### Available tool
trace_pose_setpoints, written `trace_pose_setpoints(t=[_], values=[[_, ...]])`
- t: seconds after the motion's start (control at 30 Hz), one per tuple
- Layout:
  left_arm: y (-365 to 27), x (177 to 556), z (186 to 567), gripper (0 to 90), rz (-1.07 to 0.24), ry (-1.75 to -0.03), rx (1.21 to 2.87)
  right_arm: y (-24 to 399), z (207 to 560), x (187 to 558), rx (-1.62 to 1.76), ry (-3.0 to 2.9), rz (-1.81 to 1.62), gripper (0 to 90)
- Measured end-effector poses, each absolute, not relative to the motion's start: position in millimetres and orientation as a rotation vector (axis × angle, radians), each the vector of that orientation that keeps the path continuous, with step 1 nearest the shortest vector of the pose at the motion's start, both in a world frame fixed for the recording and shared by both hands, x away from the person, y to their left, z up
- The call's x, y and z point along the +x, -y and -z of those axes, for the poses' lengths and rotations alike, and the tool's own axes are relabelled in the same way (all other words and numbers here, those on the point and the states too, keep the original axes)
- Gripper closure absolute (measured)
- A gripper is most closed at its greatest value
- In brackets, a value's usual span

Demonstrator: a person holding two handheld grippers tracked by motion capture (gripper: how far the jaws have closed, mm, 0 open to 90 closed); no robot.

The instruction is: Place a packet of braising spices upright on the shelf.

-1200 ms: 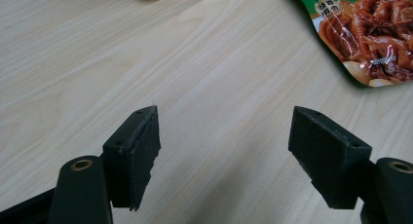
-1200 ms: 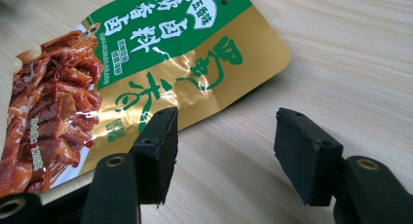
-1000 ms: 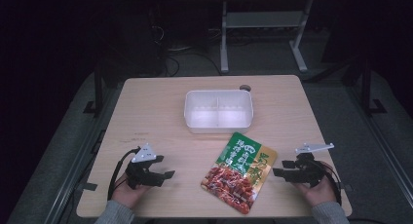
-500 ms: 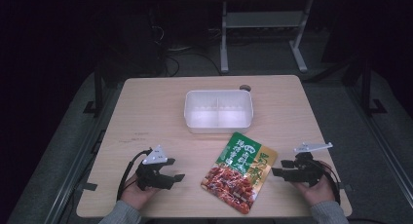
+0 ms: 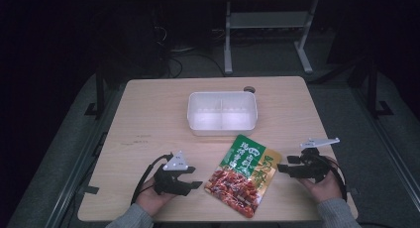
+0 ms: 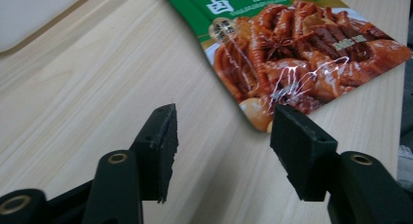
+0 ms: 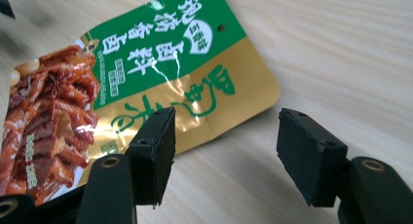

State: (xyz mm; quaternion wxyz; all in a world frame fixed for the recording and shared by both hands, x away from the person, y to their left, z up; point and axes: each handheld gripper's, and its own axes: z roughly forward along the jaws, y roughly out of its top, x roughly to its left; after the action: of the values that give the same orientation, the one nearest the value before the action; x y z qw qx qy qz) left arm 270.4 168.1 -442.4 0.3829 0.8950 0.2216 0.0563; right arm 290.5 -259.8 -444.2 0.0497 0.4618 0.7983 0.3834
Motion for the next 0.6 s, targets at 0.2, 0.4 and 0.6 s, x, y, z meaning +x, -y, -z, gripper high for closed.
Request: trace_pose_setpoints(t=[0.2,0.4,0.6], values=[[-152,272,442,52.3,-0.126,-0.529,2.299,258,438,300,1.401,-2.438,-1.157,38.5],[-139,275,442,61.1,-0.117,-0.516,2.324,255,434,311,1.395,-2.453,-1.135,38.5],[-124,278,447,69.4,-0.066,-0.501,2.364,254,432,323,1.411,-2.460,-1.124,38.5]])
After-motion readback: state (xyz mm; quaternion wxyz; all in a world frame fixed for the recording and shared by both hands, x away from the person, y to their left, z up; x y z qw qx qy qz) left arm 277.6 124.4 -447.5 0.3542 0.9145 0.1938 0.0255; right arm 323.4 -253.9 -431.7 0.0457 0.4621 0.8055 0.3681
